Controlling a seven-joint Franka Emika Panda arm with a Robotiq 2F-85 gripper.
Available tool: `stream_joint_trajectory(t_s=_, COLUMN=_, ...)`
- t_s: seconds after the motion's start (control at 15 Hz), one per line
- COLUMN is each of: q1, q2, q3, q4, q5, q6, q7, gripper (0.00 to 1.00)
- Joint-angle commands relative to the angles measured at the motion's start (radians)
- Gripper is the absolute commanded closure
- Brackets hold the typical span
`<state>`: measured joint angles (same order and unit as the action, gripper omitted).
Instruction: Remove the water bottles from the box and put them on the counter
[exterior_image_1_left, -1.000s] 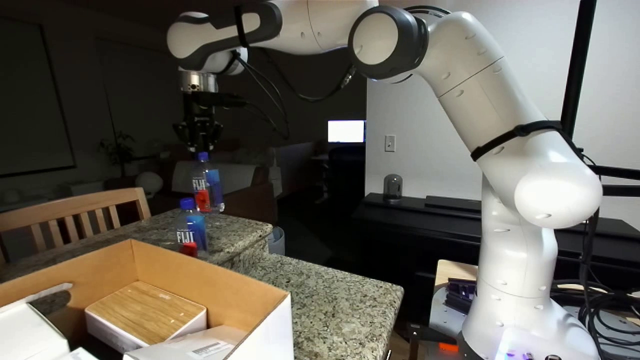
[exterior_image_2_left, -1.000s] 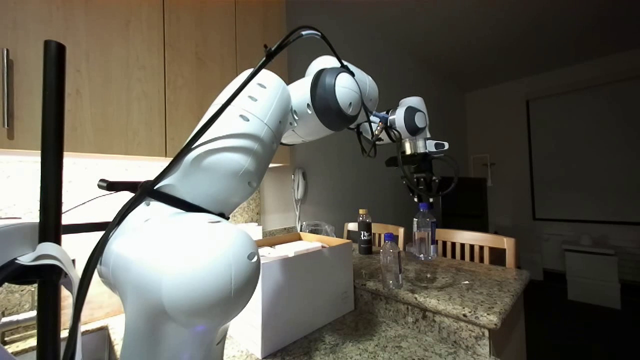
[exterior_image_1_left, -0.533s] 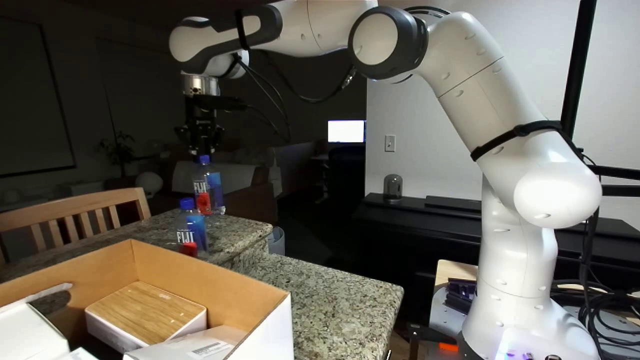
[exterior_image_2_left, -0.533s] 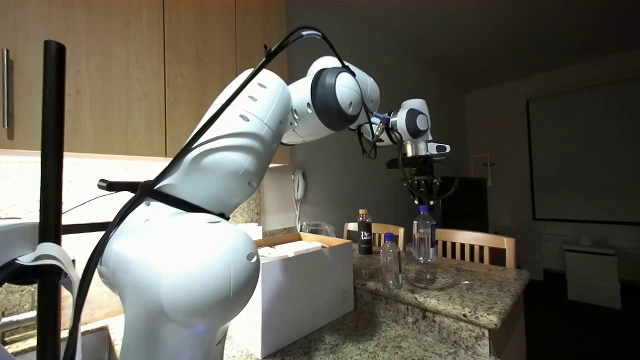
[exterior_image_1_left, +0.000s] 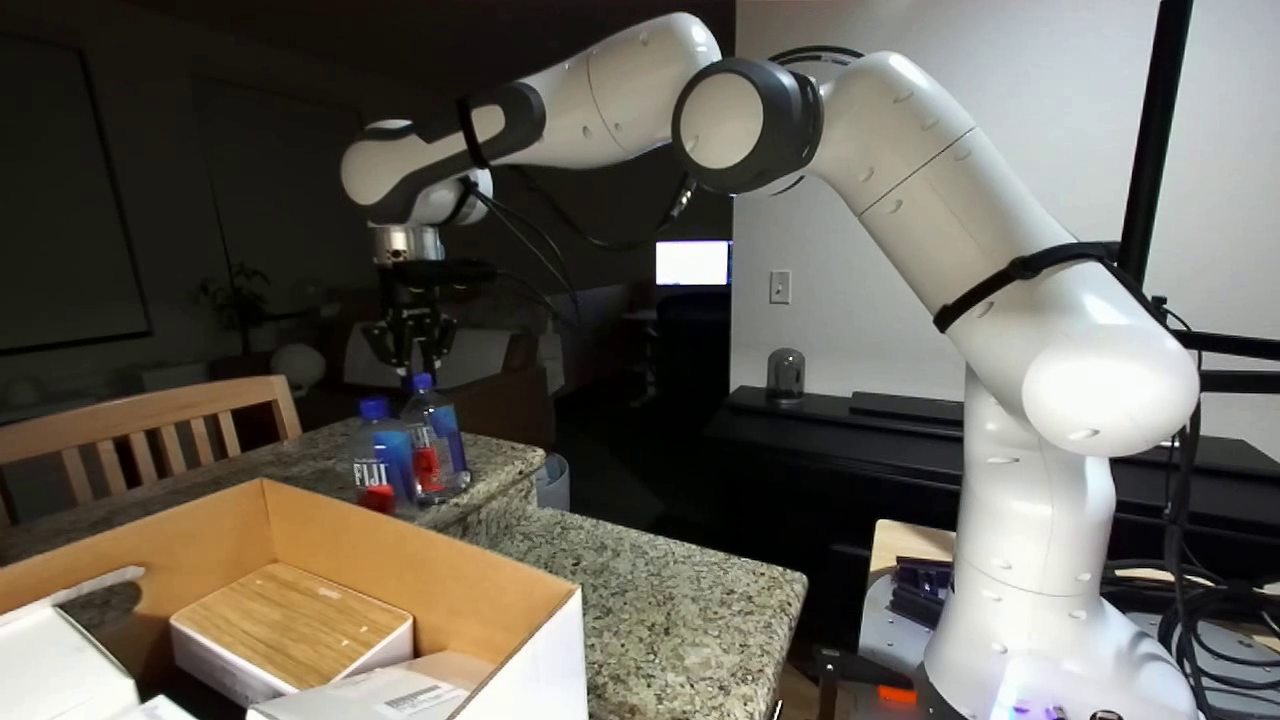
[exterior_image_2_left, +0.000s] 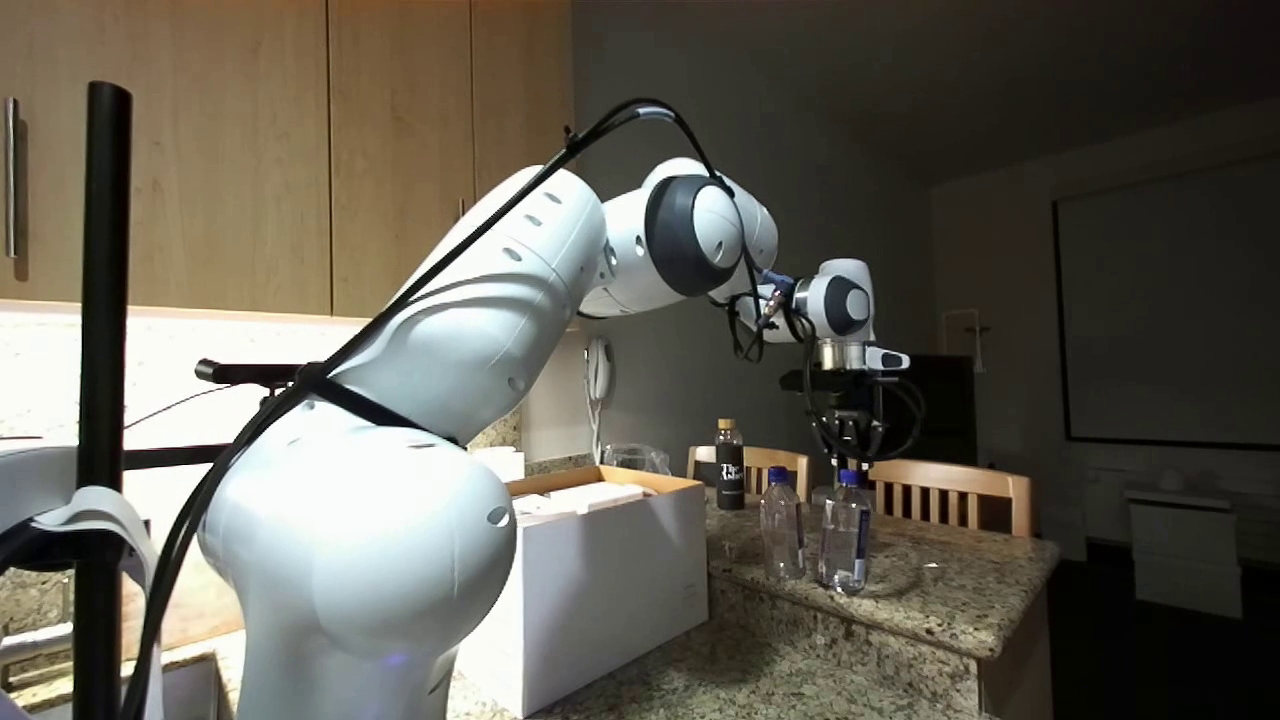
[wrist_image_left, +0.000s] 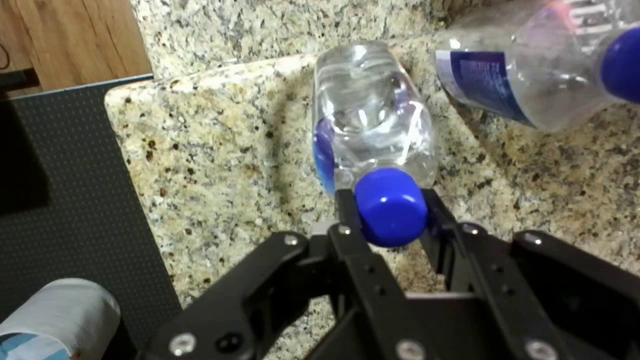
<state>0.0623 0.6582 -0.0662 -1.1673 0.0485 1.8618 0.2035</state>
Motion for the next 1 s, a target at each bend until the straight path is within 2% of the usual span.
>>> stream_joint_trajectory(t_s=0.0, q1=-0.030, q2=-0.021, q3=0.020, q4=-0.051, q5=0.011, q6=0.048, q7=0.003, gripper=0.85)
stream_joint_trajectory(t_s=0.4, q1=-0.027, q2=-0.008, q3=0.023, q4=-0.027, q5=0.004, q6=0.043, q7=0.005, gripper=0.85)
stream_joint_trajectory(t_s=0.47, q1=-0.028, q2=-0.008, q3=0.024, q4=-0.027, q5=0.006, q6=0.042, q7=0.005, gripper=0.60)
stream_joint_trajectory(t_s=0.53, q1=-0.028, q2=-0.009, q3=0.025, q4=-0.028, q5=0.006, q6=0.041, q7=0.005, gripper=0.39)
stream_joint_trajectory(t_s=0.93, q1=-0.024, q2=-0.005, q3=0.027, q4=0.006, q5=0.002, q6=0.006, q7=0.019, gripper=0.03)
